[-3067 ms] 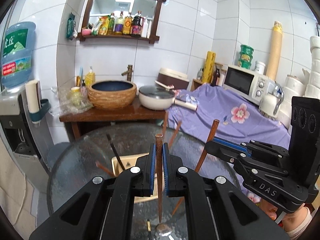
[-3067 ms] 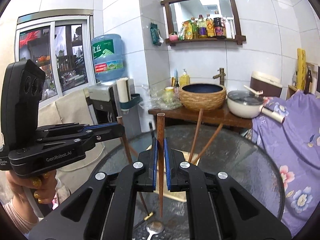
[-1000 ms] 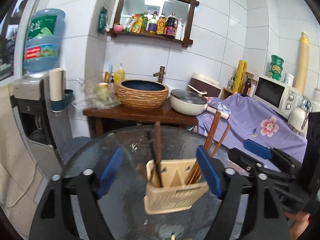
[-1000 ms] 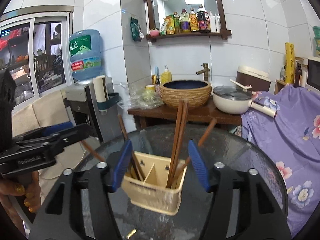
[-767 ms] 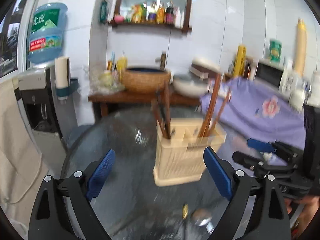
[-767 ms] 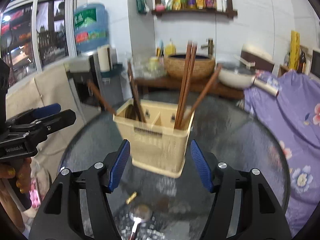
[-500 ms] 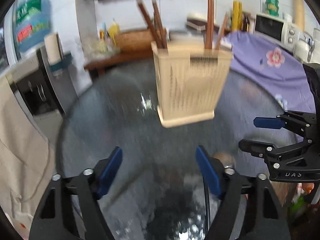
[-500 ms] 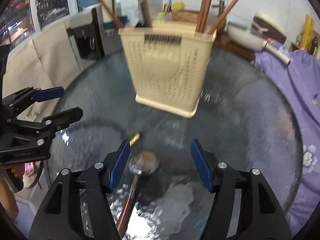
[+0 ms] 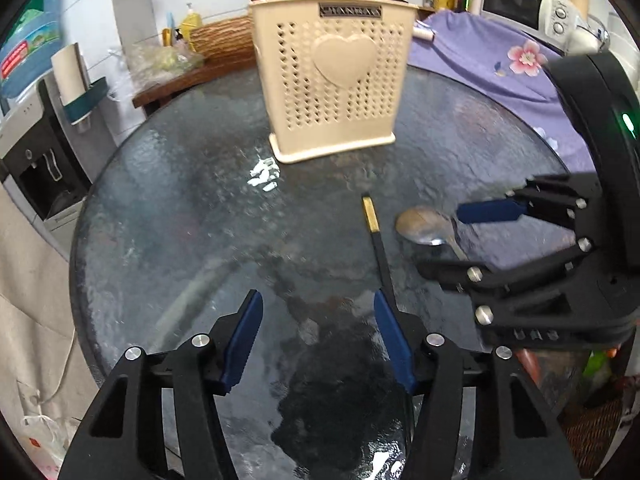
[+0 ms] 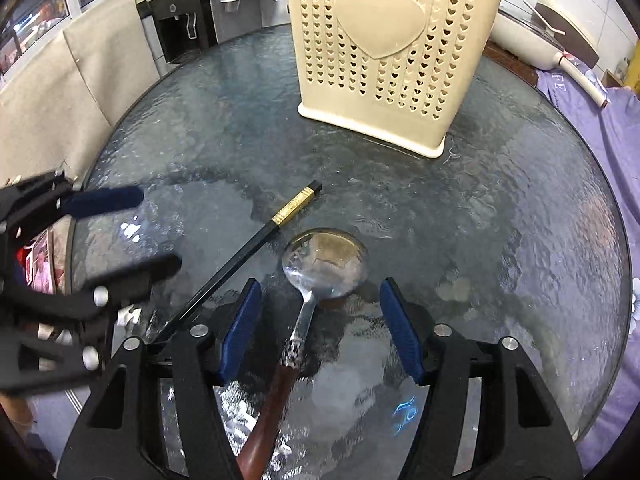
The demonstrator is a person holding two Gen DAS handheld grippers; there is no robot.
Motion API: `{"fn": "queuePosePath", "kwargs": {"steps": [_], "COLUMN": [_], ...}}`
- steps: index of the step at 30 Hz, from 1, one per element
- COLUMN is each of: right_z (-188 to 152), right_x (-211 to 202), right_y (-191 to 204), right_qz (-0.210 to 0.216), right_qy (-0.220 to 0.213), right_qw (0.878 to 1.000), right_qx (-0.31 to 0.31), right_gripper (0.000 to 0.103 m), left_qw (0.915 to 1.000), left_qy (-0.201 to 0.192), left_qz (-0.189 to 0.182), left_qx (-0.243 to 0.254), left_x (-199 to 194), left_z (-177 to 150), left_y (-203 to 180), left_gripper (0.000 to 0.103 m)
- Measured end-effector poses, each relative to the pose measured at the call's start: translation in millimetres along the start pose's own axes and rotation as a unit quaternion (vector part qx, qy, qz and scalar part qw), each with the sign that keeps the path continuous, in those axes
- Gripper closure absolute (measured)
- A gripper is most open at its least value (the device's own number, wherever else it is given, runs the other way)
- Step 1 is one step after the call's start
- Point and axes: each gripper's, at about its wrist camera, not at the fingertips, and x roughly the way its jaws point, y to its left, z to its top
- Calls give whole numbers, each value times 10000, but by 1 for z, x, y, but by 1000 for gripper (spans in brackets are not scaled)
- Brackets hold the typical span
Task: Organize utensils
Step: 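Withdraw both tools back down to the spoon and black chopstick, then close the right gripper on the silver spoon while the left grips the black chopstick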
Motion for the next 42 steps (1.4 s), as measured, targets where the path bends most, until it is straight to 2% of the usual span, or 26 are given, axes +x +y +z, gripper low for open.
{"fn": "queuePosePath", "kwargs": {"steps": [7, 11, 13, 17, 30, 32, 36, 39, 42], "right_z": [10, 13, 15, 17, 12, 12, 12, 10, 10], "right_x": [7, 7, 7, 8, 5, 6, 6, 5, 5], "right_y": [-2, 2, 3, 0, -38, -40, -50, -55, -61], "right_qz": [-14, -40, -37, -55, -146, -271, -188, -276, -291], "right_qy": [45, 20, 8, -4, -49, -70, -92, -98, -110], "right_qw": [10000, 10000, 10000, 10000, 9994, 9991, 9987, 9984, 9979], "right_qx": [17, -5, -1, 28, 314, 322, 461, 483, 564], "right_gripper": [48, 56, 56, 56, 56, 56, 56, 56, 56], "left_qw": [9998, 9995, 9993, 9989, 9988, 9986, 9988, 9987, 9985], "left_qy": [153, 196, 207, 249, 304, 322, 318, 336, 341], "left_qz": [-118, -236, -294, -383, -270, -295, -271, -272, -257], "left_qx": [21, 74, 102, 87, 272, 287, 252, 266, 330], "left_x": [3, 5, 7, 14, 38, 41, 46, 49, 51], "left_z": [-9, -10, -9, -4, 29, 33, 41, 46, 48], "left_y": [-2, -9, -13, -19, -38, -41, -40, -39, -40], "left_gripper": [48, 48, 48, 55, 82, 84, 84, 84, 89]}}
